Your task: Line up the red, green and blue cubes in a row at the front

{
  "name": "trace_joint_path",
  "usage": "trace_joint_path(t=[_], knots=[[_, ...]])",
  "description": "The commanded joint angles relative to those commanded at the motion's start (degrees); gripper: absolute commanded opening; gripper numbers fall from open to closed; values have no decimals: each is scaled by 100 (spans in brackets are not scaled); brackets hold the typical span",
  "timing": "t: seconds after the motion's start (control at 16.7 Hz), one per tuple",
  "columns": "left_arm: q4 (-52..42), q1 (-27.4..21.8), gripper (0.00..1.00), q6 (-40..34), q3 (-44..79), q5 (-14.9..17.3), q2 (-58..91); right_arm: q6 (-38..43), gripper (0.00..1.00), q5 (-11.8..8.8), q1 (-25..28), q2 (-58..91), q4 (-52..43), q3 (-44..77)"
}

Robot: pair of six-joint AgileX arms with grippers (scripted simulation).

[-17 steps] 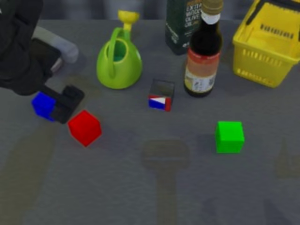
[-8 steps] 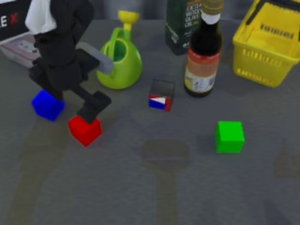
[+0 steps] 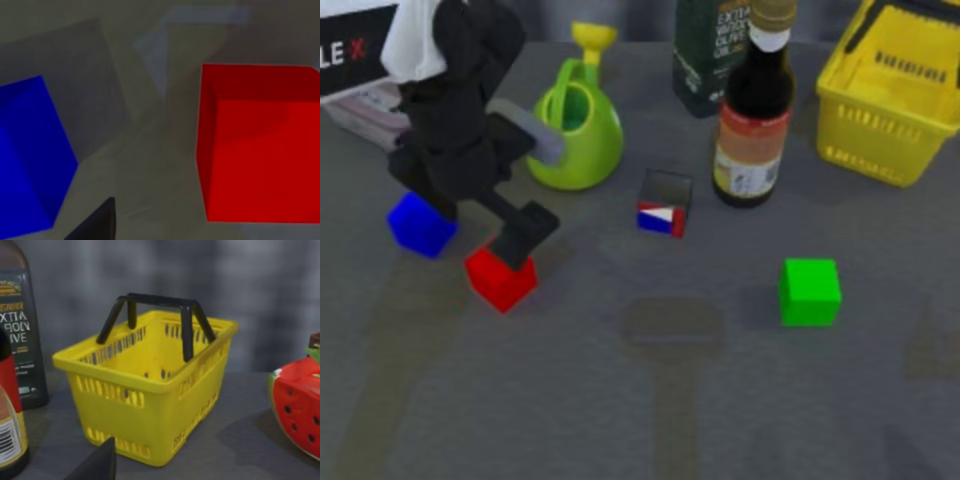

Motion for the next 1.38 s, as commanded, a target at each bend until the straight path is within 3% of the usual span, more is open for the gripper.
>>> trace_joint_path(t=[0.42, 0.72, 1.38], knots=[[1449, -5, 100, 9, -839, 5, 580, 0, 100, 0, 0, 0, 0, 0], [1544, -6, 100, 9, -904, 5, 628, 0, 100, 0, 0, 0, 0, 0], [1544, -6, 17, 9, -904, 5, 628, 0, 100, 0, 0, 0, 0, 0]])
